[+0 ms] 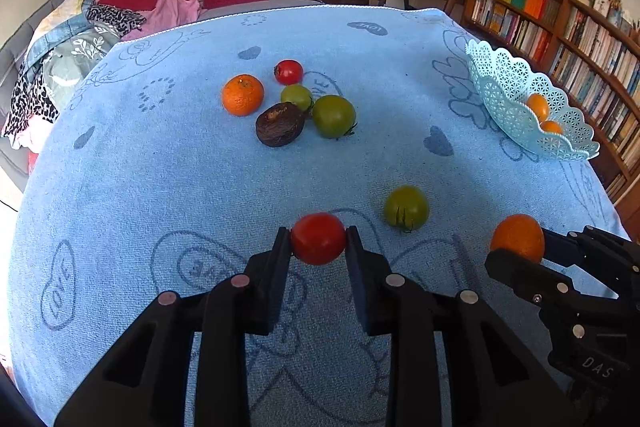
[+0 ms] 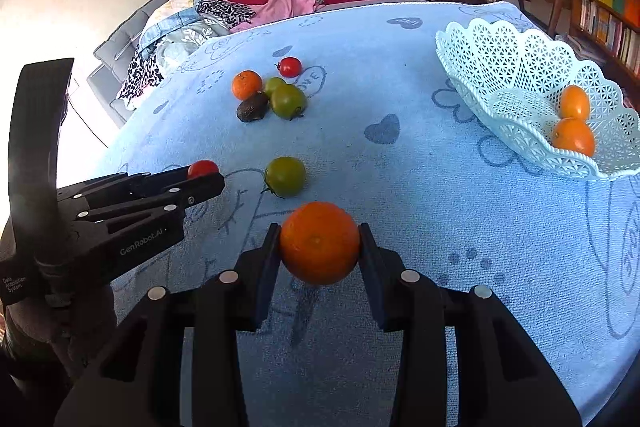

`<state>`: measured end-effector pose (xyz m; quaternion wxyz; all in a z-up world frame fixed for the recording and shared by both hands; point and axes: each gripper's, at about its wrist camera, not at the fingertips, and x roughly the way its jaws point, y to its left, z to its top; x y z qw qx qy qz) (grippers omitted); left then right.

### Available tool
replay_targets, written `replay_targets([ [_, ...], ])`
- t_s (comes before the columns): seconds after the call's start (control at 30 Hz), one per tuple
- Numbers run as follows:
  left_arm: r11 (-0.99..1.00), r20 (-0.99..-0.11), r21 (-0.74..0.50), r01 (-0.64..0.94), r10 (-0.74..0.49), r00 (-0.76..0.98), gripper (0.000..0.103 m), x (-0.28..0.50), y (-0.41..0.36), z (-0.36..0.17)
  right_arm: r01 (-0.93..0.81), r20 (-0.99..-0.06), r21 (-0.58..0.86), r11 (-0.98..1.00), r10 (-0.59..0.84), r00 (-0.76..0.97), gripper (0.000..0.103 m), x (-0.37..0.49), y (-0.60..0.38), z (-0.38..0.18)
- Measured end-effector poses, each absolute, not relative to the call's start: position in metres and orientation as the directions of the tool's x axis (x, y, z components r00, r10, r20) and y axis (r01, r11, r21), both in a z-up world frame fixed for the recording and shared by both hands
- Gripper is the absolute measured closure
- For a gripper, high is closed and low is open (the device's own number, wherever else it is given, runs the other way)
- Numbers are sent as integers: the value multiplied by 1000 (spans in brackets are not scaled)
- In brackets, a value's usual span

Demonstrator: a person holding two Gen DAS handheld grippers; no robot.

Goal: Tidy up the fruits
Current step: 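Carry both fruits to the basket and open the left tool to drop the tomato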

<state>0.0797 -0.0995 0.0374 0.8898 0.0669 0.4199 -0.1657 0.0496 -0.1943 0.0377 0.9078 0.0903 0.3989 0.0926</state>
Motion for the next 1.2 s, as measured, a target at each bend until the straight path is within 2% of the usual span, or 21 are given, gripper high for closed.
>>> replay_targets([
  [0.4, 925, -720, 34, 378, -240, 651, 75, 83, -130, 66, -36, -655, 245, 969, 193, 731, 64, 43, -225, 64],
  [0.77, 895, -673, 91, 437, -269, 689, 75, 85, -176, 86, 66, -602, 239, 969, 94, 793, 64, 39, -271, 89],
  [1.2, 851, -655, 114, 513, -324, 682, 75, 96, -235, 95, 209, -597, 260, 943, -13, 802, 64, 41, -339, 92],
])
